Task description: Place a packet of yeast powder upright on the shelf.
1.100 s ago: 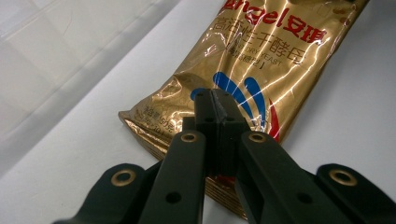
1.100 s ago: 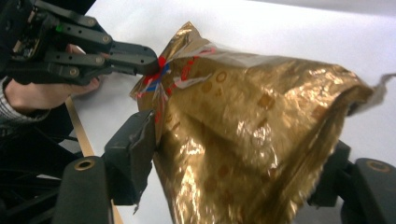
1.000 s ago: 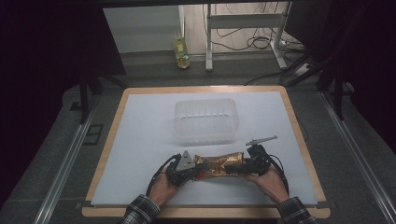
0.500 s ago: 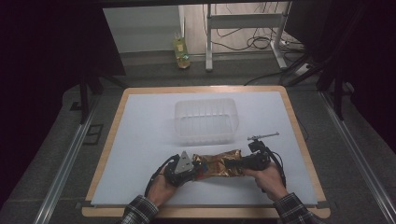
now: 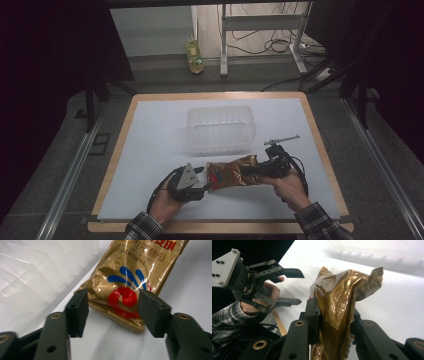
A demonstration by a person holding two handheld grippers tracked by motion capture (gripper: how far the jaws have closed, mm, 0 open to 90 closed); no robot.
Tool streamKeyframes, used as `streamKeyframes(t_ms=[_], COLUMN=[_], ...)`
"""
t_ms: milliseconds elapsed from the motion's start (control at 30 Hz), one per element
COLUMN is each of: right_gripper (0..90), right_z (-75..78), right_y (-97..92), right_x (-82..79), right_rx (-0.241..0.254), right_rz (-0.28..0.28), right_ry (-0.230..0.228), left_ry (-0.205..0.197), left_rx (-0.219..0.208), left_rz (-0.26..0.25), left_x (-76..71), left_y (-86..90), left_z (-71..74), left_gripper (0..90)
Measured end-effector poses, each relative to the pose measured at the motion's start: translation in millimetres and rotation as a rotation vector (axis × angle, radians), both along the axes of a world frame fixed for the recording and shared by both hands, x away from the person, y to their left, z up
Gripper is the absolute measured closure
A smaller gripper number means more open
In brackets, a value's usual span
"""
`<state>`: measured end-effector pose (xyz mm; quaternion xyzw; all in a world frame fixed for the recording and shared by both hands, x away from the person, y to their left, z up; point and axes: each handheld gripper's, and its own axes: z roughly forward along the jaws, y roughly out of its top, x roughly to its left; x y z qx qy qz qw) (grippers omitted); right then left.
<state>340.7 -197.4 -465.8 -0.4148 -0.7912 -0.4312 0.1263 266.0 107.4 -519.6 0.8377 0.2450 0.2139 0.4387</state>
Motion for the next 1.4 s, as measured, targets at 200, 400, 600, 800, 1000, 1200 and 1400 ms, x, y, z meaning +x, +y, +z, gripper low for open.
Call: streamKeyframes(t_ms=[200,400,600,800,1000,1200,1400], right_gripper=[71.3,71.4,71.3,71.3,71.3,71.3,71.3], right_z=[9.5,19.2,26.9,35.2,44.7,54.5,62.8], right_y=[-3.9,-7.4,-11.8,-16.3,-23.1,-29.7,-36.3], right_x=[0.7,1.1,3.6,5.5,8.8,13.3,20.1], right_rx=[-0.015,-0.015,-0.015,-0.02,-0.016,-0.02,-0.018], right_rz=[-0.011,-0.01,-0.023,-0.033,-0.053,-0.076,-0.102], right_ry=[-0.024,-0.041,-0.048,-0.062,-0.067,-0.061,-0.057], left_ry=[-0.022,-0.013,0.028,0.046,0.052,0.038,0.036], left_rx=[-0.008,-0.023,-0.016,-0.025,-0.026,-0.013,-0.016], left_rz=[0.023,0.039,0.063,0.071,0.077,0.075,0.08], left_x=[-7.1,-12.9,-14.3,-15.0,-16.6,-15.9,-15.2], left_y=[8.0,12.5,10.4,11.6,13.9,13.9,14.3], left_z=[4.2,6.4,4.1,5.6,3.7,0.4,-0.9], left_gripper=[27.9,21.0,7.9,2.5,0.5,0.0,0.0])
